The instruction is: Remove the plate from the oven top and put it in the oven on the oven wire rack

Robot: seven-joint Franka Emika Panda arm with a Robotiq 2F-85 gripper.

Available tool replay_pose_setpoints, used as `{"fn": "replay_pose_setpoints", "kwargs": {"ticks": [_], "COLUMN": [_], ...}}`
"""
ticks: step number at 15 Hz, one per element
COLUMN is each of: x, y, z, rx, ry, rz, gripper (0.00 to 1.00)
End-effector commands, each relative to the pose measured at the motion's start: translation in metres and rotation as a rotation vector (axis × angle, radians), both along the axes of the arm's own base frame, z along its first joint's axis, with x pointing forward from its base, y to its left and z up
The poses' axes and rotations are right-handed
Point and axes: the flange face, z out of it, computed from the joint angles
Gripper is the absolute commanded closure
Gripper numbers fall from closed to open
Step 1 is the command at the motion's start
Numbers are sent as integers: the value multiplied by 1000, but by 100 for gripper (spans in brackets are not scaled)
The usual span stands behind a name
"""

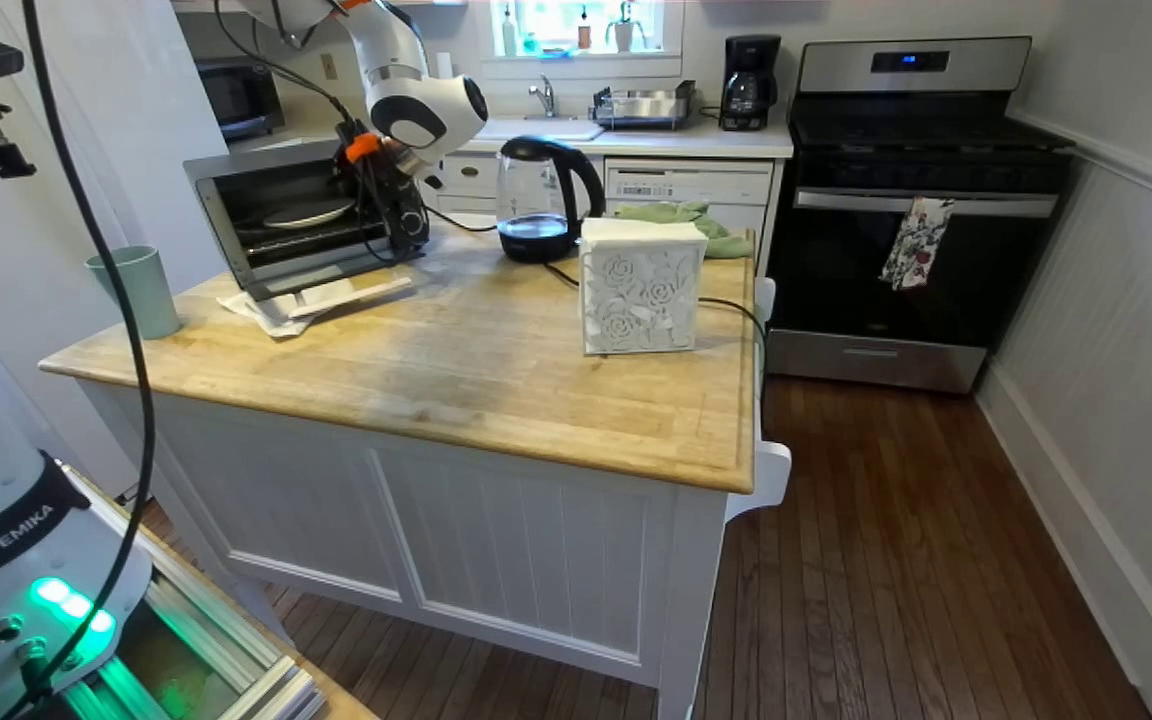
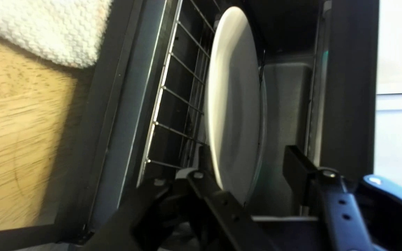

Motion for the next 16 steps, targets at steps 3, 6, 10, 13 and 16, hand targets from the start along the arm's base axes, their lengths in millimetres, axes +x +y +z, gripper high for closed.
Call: {"fn": "replay_pose_setpoints", "kwargs": {"ticks": [3, 6, 10, 13, 16], "x": [-2, -3, -4, -3, 0], "y": [-1, -1, -3, -6, -10], "z": [3, 2, -3, -6, -11], "rx": [11, 12, 3, 4, -6], "ry": [5, 7, 23, 33, 34], "rz": [-3, -1, -5, -9, -24], "gripper": [90, 100, 99, 99, 99]}}
